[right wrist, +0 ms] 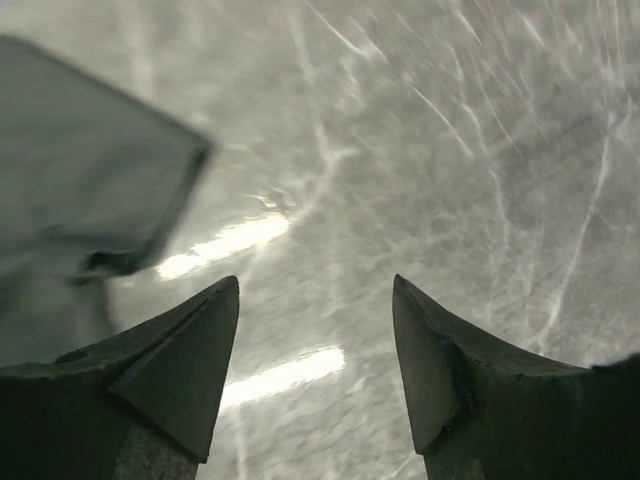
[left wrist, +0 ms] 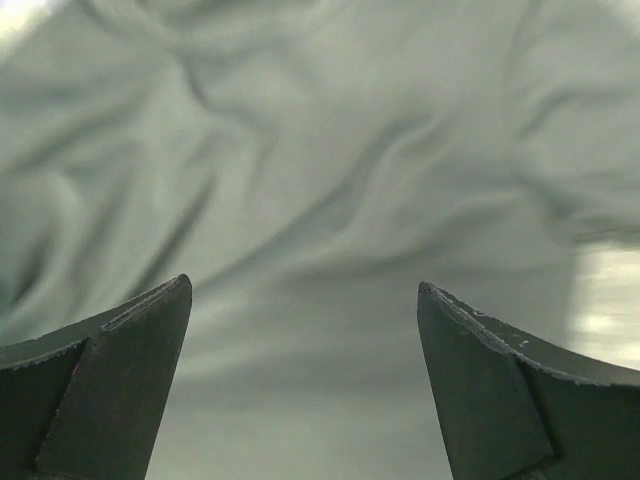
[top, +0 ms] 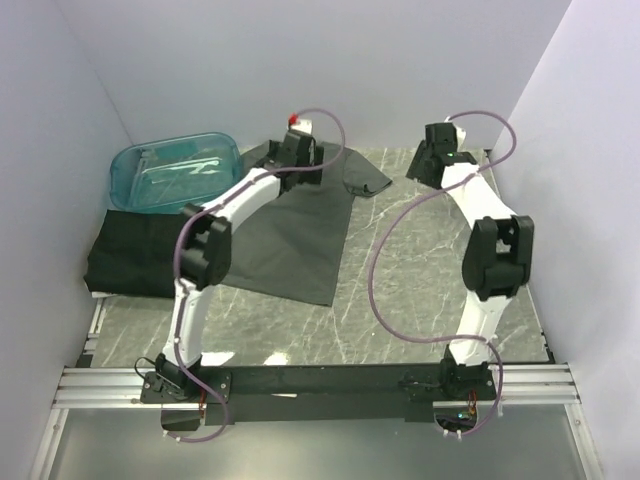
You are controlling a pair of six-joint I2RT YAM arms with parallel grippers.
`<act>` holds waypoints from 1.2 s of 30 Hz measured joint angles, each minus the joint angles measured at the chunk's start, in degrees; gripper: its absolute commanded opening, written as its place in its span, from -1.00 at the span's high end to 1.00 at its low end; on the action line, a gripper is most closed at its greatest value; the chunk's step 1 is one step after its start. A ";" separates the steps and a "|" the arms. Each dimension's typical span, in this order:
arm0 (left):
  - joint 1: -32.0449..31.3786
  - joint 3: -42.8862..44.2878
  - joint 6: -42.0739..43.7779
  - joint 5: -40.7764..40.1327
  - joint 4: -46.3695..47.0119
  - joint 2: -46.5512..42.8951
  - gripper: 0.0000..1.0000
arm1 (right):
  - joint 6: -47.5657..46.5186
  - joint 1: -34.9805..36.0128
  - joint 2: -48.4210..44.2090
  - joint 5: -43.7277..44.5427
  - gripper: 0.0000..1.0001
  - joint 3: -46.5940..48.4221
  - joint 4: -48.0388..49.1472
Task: Fold and stack the t-shirts
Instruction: Flatten the tshirt out
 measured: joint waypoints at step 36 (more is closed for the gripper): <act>-0.09 -49.79 -20.63 -1.40 5.75 -52.15 -0.99 | 8.96 42.01 -8.87 -21.18 -0.46 -35.60 21.40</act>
